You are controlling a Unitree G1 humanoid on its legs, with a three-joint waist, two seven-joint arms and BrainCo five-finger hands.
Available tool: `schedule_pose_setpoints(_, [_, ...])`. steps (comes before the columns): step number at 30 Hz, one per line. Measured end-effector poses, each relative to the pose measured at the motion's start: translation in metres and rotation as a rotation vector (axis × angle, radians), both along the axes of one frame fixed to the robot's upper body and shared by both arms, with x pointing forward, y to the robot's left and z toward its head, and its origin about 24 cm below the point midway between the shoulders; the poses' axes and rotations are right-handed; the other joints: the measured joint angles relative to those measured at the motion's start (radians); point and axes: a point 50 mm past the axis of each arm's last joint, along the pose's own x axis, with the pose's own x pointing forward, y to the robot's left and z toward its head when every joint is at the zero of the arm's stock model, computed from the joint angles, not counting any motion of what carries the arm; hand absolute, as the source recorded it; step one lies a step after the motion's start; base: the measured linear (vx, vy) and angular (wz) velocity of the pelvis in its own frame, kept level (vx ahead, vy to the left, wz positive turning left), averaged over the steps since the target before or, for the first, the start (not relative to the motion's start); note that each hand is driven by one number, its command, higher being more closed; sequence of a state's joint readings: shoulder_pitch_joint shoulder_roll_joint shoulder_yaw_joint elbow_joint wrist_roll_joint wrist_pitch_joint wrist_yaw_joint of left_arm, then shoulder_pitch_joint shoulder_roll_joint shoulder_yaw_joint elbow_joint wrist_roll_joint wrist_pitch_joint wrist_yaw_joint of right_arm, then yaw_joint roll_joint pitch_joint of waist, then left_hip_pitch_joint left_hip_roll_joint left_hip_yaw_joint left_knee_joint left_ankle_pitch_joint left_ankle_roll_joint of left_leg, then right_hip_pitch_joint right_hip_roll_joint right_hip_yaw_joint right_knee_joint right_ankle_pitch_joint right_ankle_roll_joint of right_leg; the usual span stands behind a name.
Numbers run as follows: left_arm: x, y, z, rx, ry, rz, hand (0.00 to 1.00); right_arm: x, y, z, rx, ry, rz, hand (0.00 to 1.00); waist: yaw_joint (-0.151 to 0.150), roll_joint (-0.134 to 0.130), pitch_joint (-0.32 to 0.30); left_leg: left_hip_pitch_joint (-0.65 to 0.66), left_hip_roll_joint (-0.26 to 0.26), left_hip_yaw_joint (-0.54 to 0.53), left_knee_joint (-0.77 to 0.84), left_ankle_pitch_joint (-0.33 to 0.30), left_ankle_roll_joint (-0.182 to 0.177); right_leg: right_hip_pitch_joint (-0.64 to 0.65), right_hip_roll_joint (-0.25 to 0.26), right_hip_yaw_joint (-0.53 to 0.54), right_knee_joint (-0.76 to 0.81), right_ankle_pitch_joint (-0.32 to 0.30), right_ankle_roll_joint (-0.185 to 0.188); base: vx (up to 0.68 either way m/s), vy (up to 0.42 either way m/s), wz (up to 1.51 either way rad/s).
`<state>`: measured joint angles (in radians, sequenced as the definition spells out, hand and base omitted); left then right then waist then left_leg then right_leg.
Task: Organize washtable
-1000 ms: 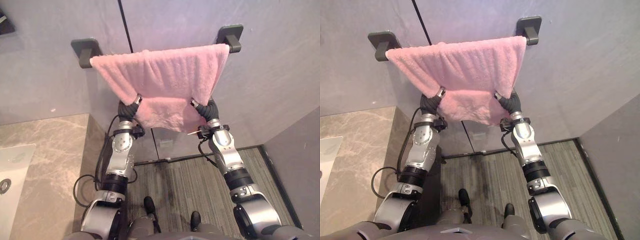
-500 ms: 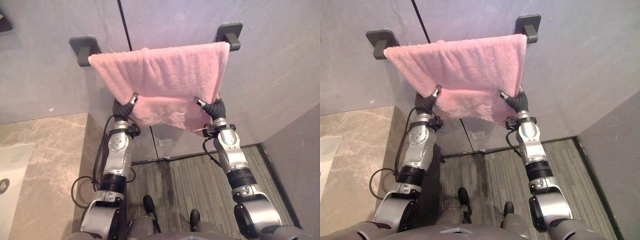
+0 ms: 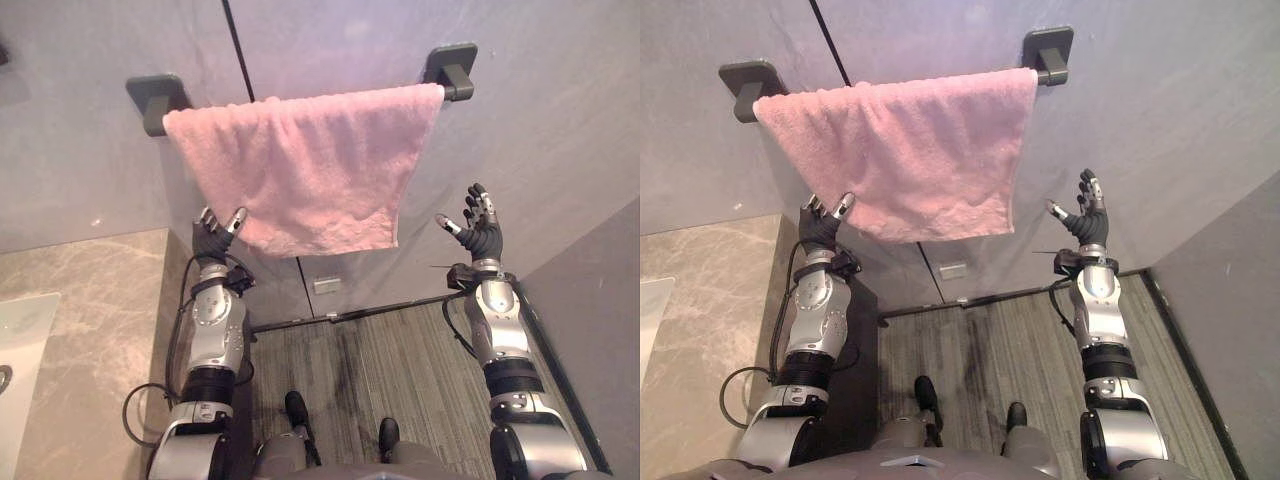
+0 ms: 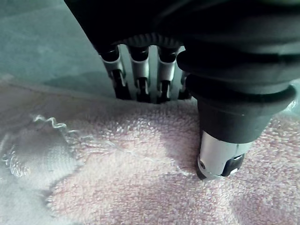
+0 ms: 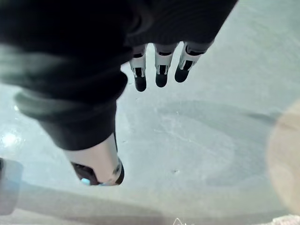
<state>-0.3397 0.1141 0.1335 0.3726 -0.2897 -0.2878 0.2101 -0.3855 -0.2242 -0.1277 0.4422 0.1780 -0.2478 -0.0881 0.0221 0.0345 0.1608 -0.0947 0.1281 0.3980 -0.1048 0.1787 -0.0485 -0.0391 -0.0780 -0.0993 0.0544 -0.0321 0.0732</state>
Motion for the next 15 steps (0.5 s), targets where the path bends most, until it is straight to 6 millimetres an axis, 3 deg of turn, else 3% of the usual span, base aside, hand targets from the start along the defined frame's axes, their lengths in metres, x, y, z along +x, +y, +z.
schedule_pose_setpoints(8, [-0.013,0.002,-0.013,0.018,0.035,-0.011,0.0,-0.012,-0.011,-0.016,0.008,0.059,-0.042,0.0,0.006,0.0,0.0,0.0,0.0,-0.001,0.0,0.0,0.0,0.008,0.001,-0.004,-0.012,0.004,0.0,0.0,0.0,0.0])
schedule_pose_setpoints(11, [-0.022,0.005,-0.015,0.027,0.033,-0.016,0.0,-0.022,-0.02,-0.023,0.007,0.078,-0.073,0.0,0.007,0.0,0.0,0.0,0.0,-0.002,0.0,0.0,0.0,0.008,0.001,-0.004,-0.013,0.004,0.0,0.0,0.0,0.0])
schedule_pose_setpoints(15, [-0.04,0.015,-0.009,0.043,-0.012,0.01,0.0,-0.042,-0.025,-0.019,-0.026,0.035,-0.095,0.0,0.006,0.001,0.0,-0.003,-0.001,-0.006,0.0,0.0,0.0,0.008,0.001,-0.009,-0.013,0.004,0.0,0.0,0.0,0.02])
